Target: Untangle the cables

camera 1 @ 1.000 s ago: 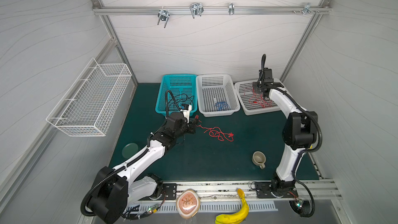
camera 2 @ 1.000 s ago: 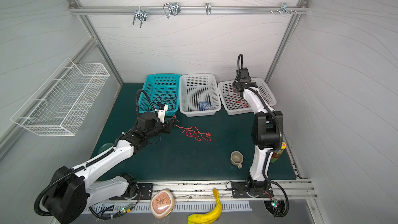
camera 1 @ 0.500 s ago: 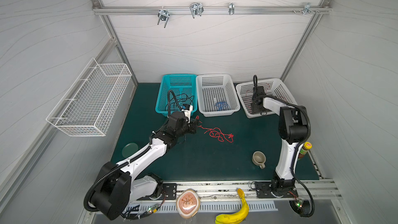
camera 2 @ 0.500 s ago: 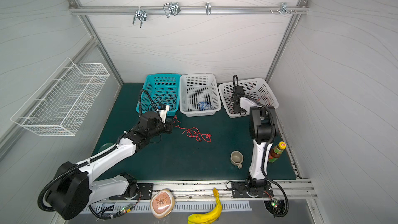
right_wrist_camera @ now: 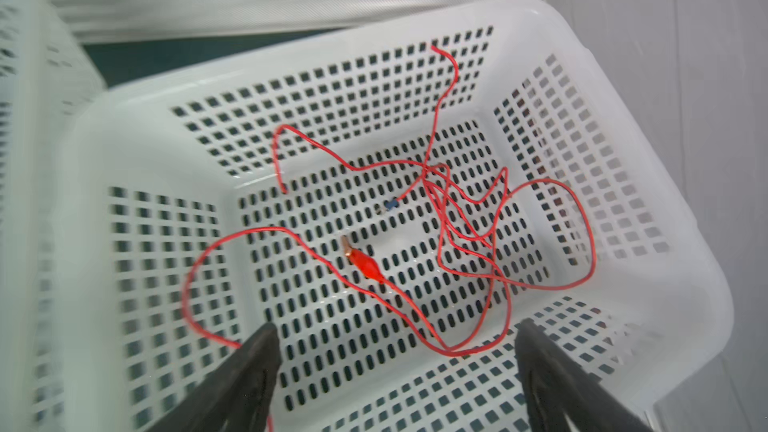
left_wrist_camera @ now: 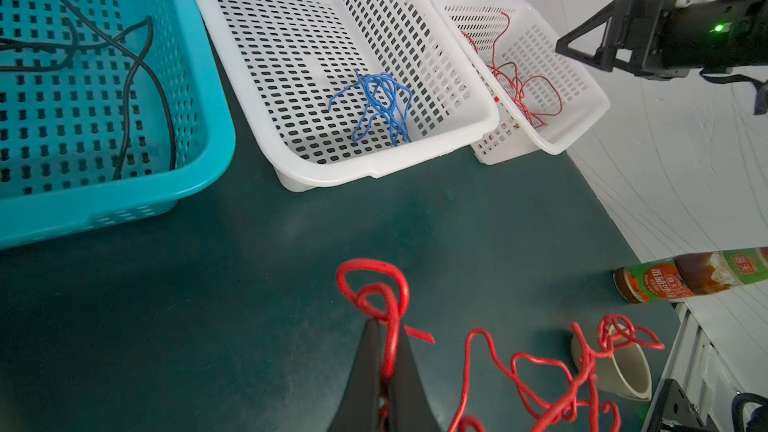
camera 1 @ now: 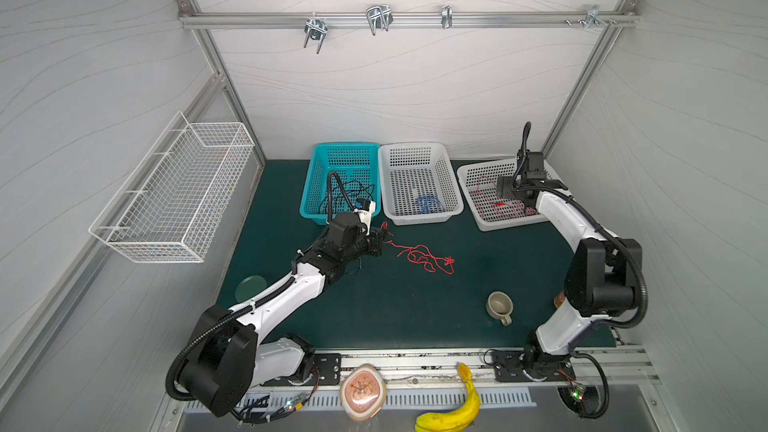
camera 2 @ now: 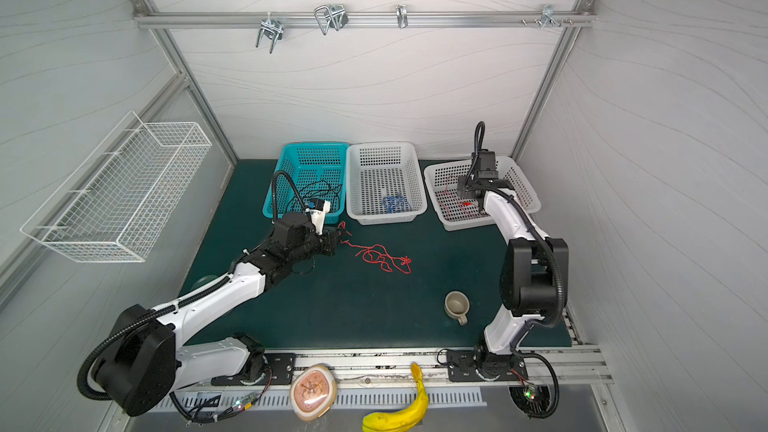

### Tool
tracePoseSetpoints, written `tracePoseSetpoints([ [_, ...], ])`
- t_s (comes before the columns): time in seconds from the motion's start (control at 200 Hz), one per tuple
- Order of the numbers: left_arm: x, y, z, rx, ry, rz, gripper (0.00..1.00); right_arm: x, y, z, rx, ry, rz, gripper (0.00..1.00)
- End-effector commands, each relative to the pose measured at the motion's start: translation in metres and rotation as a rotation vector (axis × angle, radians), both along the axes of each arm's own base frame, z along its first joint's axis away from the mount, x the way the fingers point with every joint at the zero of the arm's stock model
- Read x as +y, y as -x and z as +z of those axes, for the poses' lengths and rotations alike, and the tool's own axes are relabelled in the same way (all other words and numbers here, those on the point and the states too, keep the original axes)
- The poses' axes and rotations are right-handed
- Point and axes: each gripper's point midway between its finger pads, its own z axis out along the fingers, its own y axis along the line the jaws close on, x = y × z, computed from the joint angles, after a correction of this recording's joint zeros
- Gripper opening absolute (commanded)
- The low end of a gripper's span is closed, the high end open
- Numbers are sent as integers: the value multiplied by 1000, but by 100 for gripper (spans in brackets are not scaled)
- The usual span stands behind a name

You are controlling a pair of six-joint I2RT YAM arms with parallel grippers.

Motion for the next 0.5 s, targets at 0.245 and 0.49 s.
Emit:
tracePoseSetpoints([
  [0.245, -10, -12, 56, -220, 21, -47, 0, 167, 88, 62, -155, -381, 715, 88],
  [0.49, -17, -13, 71, -267, 28, -85, 0, 233, 158, 66, -79, -567, 1049, 88],
])
